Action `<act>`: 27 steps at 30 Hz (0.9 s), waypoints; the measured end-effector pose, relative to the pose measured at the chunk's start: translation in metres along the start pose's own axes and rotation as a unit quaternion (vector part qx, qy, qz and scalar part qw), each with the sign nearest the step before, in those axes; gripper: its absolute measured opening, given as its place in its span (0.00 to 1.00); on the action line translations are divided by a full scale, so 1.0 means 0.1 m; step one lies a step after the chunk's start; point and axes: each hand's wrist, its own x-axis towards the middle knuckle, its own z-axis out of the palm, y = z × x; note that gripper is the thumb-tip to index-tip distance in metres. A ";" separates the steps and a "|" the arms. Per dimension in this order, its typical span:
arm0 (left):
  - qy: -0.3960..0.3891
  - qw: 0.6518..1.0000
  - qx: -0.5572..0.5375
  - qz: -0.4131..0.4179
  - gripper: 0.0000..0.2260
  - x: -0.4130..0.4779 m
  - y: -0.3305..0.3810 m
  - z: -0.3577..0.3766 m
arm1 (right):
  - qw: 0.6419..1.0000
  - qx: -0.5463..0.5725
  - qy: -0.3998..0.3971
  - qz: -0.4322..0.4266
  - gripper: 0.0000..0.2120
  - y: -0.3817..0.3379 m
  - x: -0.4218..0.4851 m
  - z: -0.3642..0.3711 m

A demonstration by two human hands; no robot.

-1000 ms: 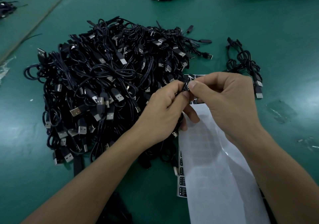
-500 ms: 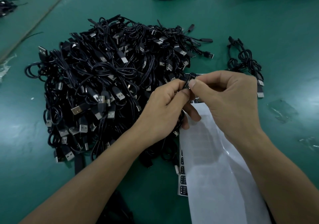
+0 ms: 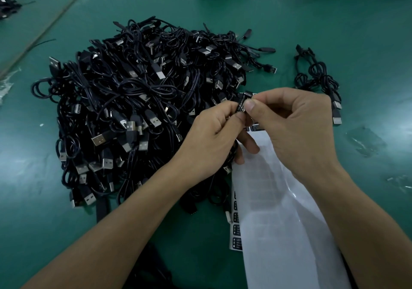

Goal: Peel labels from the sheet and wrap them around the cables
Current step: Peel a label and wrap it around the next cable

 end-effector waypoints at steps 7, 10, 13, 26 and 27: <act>0.002 1.000 0.020 -0.003 0.10 0.01 -0.02 -0.01 | 1.000 -0.015 0.011 -0.005 0.06 0.00 -0.01 0.01; 0.005 1.000 0.027 -0.001 0.10 0.01 -0.02 0.00 | 1.000 -0.024 0.014 -0.003 0.07 0.00 0.00 0.02; 0.004 1.000 0.030 -0.003 0.10 0.01 -0.01 0.01 | 1.000 -0.025 0.017 0.000 0.06 0.01 0.00 0.02; 0.002 0.999 0.032 -0.009 0.09 0.00 -0.03 0.00 | 0.999 0.029 -0.036 0.027 0.08 0.00 0.04 -0.04; 0.002 0.999 0.034 -0.008 0.09 0.00 -0.03 0.00 | 0.998 0.040 -0.041 0.030 0.08 0.00 0.04 -0.04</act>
